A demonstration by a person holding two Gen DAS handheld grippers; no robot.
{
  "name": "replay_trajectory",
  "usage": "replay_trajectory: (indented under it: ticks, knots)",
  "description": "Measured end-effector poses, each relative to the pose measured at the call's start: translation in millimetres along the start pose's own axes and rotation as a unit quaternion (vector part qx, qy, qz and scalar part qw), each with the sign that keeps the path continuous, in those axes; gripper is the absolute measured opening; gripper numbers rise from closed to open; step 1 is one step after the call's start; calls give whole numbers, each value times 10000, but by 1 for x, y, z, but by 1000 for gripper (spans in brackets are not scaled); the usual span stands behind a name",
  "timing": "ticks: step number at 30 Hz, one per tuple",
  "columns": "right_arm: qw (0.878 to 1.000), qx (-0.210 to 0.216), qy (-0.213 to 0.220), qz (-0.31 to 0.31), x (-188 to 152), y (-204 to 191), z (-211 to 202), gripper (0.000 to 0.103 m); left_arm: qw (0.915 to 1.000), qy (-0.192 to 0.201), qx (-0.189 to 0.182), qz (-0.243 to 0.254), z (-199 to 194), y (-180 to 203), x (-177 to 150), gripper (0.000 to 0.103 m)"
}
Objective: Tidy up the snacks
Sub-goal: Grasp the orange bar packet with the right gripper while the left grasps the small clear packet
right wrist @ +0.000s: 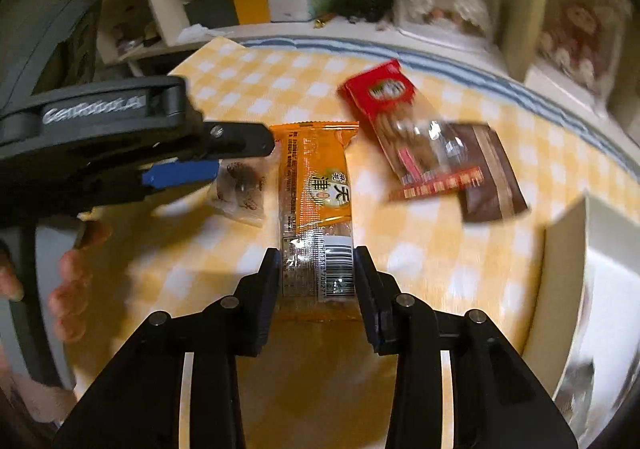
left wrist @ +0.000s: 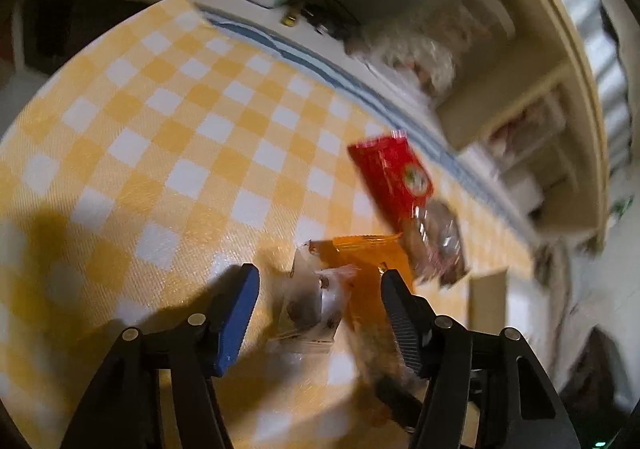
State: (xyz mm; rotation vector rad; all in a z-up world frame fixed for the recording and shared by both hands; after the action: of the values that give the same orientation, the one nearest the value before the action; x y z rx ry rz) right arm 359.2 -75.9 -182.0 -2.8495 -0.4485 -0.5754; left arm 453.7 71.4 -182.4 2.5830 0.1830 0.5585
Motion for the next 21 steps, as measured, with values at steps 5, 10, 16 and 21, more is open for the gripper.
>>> replay_trajectory:
  ticks: [5, 10, 16, 21]
  knots:
    - [9995, -118, -161, 260, -13, 6, -9, 37, 9938, -327, 653, 836, 7, 32, -9, 61]
    - [9988, -179, -232, 405, -27, 14, -18, 37, 9827, -251, 1066, 1496, 13, 52, -18, 53]
    - [9979, -224, -363, 485, -42, 18, -24, 37, 9800, -115, 1103, 1653, 14, 53, -18, 50]
    - [9977, -65, -496, 449, -51, 12, -28, 40, 9785, 20, 1167, 1703, 20, 49, -18, 49]
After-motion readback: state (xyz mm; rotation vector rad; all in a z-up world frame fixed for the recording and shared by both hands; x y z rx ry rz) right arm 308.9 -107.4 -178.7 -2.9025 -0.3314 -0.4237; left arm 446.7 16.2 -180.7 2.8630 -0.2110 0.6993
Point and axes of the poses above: each gripper's, at about its wrist camera, not at the fingertips, and z roughly the way its jaws point, y to its right, x to its top, the point moved 1 cm from there along z, roughly the way its jaws point, and after that the axes turned 7 degrees about -y, right-handed, at the moved point
